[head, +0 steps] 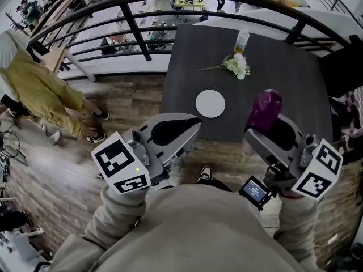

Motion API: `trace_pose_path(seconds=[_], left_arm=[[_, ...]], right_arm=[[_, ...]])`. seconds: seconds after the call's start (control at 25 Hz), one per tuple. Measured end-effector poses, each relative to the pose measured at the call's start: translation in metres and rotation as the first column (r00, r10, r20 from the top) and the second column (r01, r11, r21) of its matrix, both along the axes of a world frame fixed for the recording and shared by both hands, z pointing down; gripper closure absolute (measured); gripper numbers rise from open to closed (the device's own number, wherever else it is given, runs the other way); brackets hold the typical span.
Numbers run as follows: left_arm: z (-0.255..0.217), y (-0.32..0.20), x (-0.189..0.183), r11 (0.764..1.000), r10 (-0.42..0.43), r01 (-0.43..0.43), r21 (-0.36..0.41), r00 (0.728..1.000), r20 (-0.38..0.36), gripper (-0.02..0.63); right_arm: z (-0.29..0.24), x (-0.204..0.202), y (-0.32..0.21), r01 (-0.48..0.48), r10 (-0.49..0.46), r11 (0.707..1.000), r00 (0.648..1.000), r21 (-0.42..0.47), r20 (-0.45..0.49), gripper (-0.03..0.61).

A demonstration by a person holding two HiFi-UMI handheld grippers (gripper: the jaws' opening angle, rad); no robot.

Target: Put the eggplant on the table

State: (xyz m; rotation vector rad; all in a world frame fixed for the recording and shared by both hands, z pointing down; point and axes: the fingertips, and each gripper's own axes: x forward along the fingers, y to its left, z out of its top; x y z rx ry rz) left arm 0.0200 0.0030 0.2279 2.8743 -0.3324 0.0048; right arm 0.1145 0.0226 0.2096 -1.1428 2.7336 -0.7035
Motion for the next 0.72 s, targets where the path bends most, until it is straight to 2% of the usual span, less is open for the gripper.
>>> trace_pose_path(seconds=[0.32, 0.72], left_arm=[[-0.012, -0.021, 0.045, 1.0, -0.006, 0.006, -0.004, 1.0, 0.017, 0.609], [0.002, -0.041, 0.066, 0.999, 0.011, -0.009, -0.033, 0.999, 0.044, 0.609]], right_arm=[[-0.003, 0.06, -0.012, -0.037, 0.038, 0.999, 0.999, -0.025, 0.026, 0.359], [0.018, 0.082, -0.028, -0.053, 0.056, 0.997, 0.997, -0.054, 0.061, 0.359]])
